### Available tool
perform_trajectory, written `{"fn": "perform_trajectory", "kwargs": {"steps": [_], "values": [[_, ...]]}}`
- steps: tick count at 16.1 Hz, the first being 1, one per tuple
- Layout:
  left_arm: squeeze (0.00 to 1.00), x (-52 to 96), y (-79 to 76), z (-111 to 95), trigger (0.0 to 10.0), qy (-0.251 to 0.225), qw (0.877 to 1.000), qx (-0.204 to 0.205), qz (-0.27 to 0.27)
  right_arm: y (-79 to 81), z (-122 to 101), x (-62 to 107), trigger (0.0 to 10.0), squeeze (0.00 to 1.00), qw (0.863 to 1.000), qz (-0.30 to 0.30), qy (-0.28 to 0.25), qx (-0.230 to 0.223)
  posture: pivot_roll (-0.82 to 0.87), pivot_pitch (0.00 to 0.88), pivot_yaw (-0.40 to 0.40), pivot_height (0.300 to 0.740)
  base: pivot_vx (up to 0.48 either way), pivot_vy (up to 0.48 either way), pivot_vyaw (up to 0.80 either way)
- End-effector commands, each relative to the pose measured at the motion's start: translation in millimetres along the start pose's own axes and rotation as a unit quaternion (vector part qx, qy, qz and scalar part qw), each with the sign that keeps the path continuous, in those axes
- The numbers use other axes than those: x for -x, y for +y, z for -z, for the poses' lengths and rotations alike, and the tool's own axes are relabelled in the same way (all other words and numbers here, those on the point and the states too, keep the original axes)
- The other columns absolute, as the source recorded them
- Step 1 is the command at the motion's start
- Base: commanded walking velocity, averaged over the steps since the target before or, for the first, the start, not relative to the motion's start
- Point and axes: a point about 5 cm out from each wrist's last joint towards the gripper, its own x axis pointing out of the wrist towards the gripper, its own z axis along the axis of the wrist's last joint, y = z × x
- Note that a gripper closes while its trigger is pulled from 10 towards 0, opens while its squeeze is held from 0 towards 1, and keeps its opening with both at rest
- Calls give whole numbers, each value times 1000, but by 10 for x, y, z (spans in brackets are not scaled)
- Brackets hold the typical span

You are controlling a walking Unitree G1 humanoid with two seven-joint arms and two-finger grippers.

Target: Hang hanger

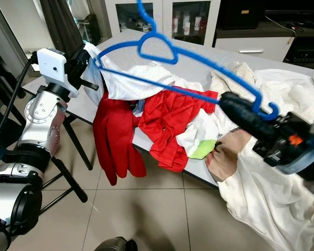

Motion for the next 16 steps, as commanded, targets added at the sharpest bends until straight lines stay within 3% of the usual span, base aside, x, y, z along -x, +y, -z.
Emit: {"fn": "perform_trajectory", "kwargs": {"steps": [1, 16], "values": [[0, -31, 17, -52, 10000, -10, 1000, -9, 2, 44, 11, -22, 10000, 0, 1000, -8, 2, 1, 21, 0, 120, 740, 0, 0, 0], [0, -28, 10, -49, 10000, -11, 1000, -8, 2, 31, 71, -33, 10000, 0, 1000, 1, 14, -2, 21, 0, 118, 740, 0, 0, 0]]}}
